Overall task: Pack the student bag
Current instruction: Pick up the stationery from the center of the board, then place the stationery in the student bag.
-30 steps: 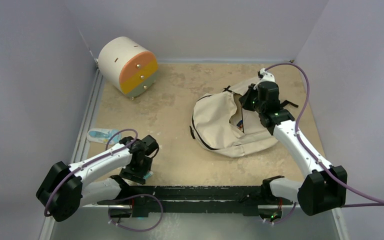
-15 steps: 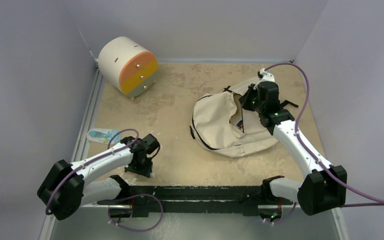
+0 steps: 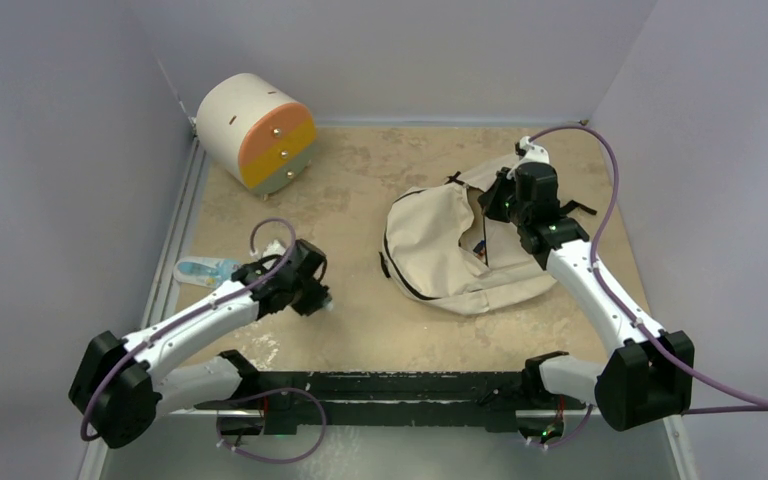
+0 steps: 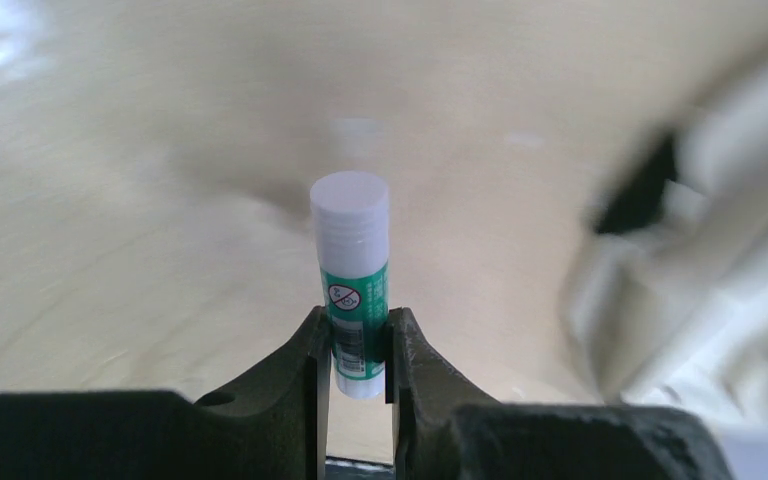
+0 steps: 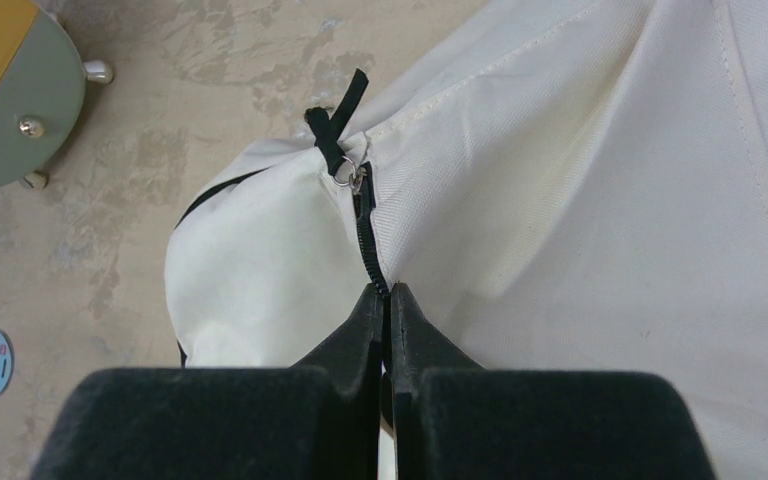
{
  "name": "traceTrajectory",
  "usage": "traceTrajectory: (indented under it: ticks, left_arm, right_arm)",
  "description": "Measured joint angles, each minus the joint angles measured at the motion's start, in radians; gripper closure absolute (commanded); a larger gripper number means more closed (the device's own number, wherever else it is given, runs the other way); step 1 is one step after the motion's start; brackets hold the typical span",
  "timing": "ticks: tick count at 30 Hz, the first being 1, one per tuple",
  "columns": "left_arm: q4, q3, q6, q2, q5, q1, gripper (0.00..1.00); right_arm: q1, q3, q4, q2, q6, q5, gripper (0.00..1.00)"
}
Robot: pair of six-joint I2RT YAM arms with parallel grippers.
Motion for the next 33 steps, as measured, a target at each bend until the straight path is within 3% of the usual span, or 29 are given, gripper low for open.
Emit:
traceTrajectory:
  ticks: [7,16,24,33]
  left_arm:
    - [0.531,0.031,0.458,-0.107,0.15,0.0,1.0]
    - [1.099,0.174,0.668,0.295,0.512,-0.006,1.0]
    - [1.315,0.405,0.711,0.629,0.717,-0.022,1.0]
    - [1.341,0.629,0.713,0.823,0.733,-0.073,1.0]
  right_arm:
    - [0.0,0.017,-0.018,0.0,-0.006,-0.001,1.0]
    - [0.0,0.066,-0.074,0.003,-0.016,-0.004,1.0]
    - [0.0,0.092,-0.097,0.016,-0.021,-0.011,1.0]
    - [0.0,0.096,-0.102,0.016,-0.02,-0.024,1.0]
